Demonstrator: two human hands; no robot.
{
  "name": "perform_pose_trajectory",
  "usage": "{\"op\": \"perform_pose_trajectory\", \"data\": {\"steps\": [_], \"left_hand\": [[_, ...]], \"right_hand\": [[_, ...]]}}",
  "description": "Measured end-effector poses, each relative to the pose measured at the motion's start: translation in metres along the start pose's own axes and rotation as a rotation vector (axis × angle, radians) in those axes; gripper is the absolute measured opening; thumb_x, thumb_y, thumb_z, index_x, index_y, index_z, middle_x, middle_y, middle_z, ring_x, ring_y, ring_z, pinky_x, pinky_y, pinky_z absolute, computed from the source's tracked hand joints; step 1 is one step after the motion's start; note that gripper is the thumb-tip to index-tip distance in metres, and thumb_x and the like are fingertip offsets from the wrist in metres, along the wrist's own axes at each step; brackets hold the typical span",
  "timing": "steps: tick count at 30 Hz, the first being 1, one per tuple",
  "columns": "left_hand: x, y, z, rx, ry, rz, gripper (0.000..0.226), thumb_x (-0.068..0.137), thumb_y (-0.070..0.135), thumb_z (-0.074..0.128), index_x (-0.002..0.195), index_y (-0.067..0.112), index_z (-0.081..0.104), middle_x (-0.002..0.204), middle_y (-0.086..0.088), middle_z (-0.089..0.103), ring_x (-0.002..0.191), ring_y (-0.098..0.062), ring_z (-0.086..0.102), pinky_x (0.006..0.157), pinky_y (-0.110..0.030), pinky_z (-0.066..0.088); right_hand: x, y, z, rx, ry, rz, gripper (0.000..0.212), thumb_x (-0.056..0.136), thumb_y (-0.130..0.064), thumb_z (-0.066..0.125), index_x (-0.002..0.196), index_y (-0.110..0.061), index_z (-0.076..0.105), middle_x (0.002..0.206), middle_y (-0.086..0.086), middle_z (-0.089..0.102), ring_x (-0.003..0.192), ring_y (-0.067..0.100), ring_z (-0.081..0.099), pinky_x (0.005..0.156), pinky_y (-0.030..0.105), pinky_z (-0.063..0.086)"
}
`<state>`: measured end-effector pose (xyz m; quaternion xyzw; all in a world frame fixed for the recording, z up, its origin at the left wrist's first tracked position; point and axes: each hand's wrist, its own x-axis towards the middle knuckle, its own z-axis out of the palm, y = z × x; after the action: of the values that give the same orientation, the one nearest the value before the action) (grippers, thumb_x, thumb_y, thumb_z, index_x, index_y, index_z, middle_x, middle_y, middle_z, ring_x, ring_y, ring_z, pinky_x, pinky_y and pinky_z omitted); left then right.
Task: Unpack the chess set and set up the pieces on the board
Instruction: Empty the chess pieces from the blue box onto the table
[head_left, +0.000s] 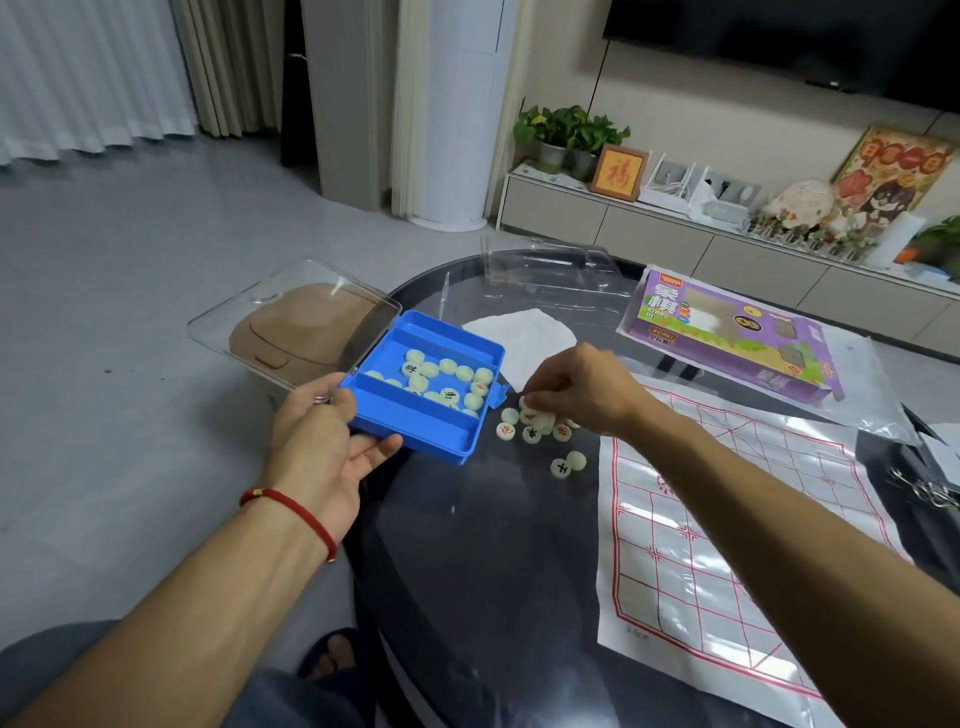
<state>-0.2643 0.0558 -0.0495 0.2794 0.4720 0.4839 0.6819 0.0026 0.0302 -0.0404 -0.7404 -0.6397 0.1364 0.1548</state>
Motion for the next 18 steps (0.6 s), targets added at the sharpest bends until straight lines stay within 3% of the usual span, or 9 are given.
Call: {"op": "perform_pose_trajectory", "data": {"steps": [2,5,8,10,13,18], "left_hand": [[-0.001,-0.001,0.0,0.009,-0.002,0.001,0.023,0.106,0.014,0.045,0.128,0.015,0.053,0.113,-0.011,0.067,0.089,-0.027,0.071,0.057,-0.031,0.057],[-0.002,-0.002,0.001,0.016,-0.008,0.01,0.022,0.106,0.014,0.046,0.126,0.016,0.054,0.111,-0.01,0.068,0.089,-0.027,0.071,0.058,-0.032,0.057],[-0.003,-0.005,0.004,0.014,-0.013,0.03,0.023,0.105,0.013,0.047,0.127,0.015,0.054,0.111,-0.01,0.068,0.085,-0.027,0.072,0.054,-0.03,0.056],[-0.004,-0.007,0.006,0.022,-0.024,0.036,0.024,0.105,0.013,0.048,0.127,0.016,0.055,0.108,-0.009,0.069,0.084,-0.027,0.072,0.054,-0.03,0.056],[-0.008,-0.009,0.008,0.029,-0.036,0.048,0.022,0.105,0.013,0.048,0.125,0.016,0.057,0.105,-0.007,0.07,0.083,-0.026,0.072,0.055,-0.031,0.056],[-0.01,-0.009,0.005,0.034,-0.013,0.096,0.021,0.105,0.012,0.048,0.123,0.016,0.058,0.105,-0.007,0.071,0.085,-0.028,0.072,0.057,-0.033,0.055]], "right_hand": [[0.0,-0.002,-0.005,-0.016,0.002,-0.007,0.016,0.094,-0.023,0.071,0.107,-0.018,0.079,0.101,-0.005,0.076,0.08,0.008,0.068,0.065,0.018,0.052],[-0.001,-0.01,-0.017,-0.064,0.131,-0.081,0.015,0.094,-0.023,0.069,0.102,-0.016,0.079,0.097,-0.003,0.077,0.079,0.009,0.07,0.074,0.033,0.061],[-0.004,-0.031,-0.024,-0.032,0.226,-0.248,0.013,0.093,-0.022,0.069,0.101,-0.017,0.079,0.095,-0.006,0.077,0.08,0.007,0.069,0.076,0.026,0.059],[-0.004,-0.047,-0.021,-0.079,0.08,-0.326,0.018,0.092,-0.024,0.072,0.108,-0.02,0.077,0.102,-0.007,0.076,0.087,0.006,0.068,0.079,0.023,0.056],[0.002,-0.059,-0.008,-0.326,-0.164,-0.244,0.039,0.091,-0.035,0.071,0.128,-0.025,0.067,0.119,-0.001,0.067,0.106,0.017,0.059,0.086,0.032,0.051],[0.006,-0.069,0.001,-0.337,-0.181,-0.238,0.04,0.087,-0.031,0.073,0.126,-0.022,0.067,0.111,0.001,0.065,0.104,0.023,0.058,0.081,0.031,0.048]]}}
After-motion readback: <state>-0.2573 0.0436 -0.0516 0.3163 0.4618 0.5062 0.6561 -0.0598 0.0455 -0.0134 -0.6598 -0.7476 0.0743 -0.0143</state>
